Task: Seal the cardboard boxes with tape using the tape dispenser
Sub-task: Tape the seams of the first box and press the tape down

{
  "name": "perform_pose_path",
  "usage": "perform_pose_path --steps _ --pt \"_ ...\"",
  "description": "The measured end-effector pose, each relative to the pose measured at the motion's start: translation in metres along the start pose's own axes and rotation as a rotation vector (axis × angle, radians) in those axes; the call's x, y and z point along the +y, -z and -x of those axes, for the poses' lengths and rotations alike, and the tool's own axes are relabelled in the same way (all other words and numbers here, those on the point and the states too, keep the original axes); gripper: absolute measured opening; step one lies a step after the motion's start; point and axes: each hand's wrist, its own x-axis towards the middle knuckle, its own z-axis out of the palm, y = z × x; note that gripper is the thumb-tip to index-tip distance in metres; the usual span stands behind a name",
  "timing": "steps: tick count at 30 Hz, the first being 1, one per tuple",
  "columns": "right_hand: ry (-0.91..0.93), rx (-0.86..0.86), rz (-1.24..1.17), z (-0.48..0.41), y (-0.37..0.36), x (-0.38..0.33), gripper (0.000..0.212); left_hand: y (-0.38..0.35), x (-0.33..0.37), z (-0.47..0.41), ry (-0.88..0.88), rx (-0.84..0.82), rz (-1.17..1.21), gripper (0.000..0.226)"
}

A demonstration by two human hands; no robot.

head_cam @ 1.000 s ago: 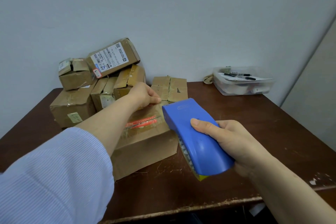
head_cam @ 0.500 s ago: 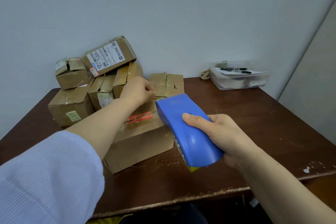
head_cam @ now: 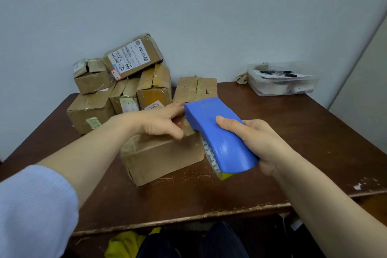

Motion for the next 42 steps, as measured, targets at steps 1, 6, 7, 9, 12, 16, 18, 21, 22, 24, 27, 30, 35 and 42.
perform_pose_path --steps 1,6,7,9,12,16,18,21,22,24,27,30,35,42 --pt "0.005 0.002 0.005 -0.001 -0.001 0.001 0.029 -0.003 -0.004 0.0 -0.017 0.017 -0.061 0.114" --pt "0.01 0.003 0.021 0.005 -0.002 0.006 0.03 -0.018 -0.008 -0.002 -0.033 0.299 -0.269 0.107" --pt "0.008 0.013 0.027 0.006 -0.001 0.009 0.03 -0.018 -0.007 -0.001 -0.015 0.304 -0.285 0.11" --pt "-0.012 0.038 0.051 0.011 0.002 0.017 0.032 -0.017 -0.003 0.001 0.028 0.29 -0.302 0.117" --pt "-0.058 0.053 0.051 0.026 0.008 0.029 0.036 -0.018 0.002 0.002 0.061 0.28 -0.325 0.116" --pt "-0.082 0.045 0.079 0.047 0.023 0.039 0.051 -0.019 0.004 0.004 0.082 0.281 -0.295 0.109" --pt "-0.096 0.033 0.094 0.053 0.03 0.042 0.051 -0.02 0.004 0.005 0.074 0.283 -0.295 0.109" --pt "-0.134 0.01 0.072 0.06 0.032 0.046 0.047 -0.02 0.001 0.005 0.077 0.281 -0.301 0.11" --pt "-0.144 0.0 0.078 0.06 0.033 0.046 0.047 -0.02 0.0 0.004 0.08 0.283 -0.301 0.109" --pt "-0.166 -0.012 0.127 0.056 0.032 0.045 0.049 -0.019 0.0 0.003 0.084 0.289 -0.304 0.106" --pt "-0.19 -0.001 0.192 0.042 0.028 0.037 0.047 -0.018 0.003 0.002 0.122 0.305 -0.325 0.102" --pt "-0.161 0.053 0.291 0.02 0.03 0.025 0.05 -0.013 0.003 0.001 0.215 0.335 -0.319 0.111" --pt "-0.055 -0.001 0.449 -0.018 0.027 0.011 0.07 -0.01 0.0 0.001 0.28 0.359 -0.258 0.112" --pt "-0.016 0.015 0.839 -0.033 0.015 0.012 0.077 -0.014 -0.003 -0.004 0.266 0.41 -0.338 0.096"
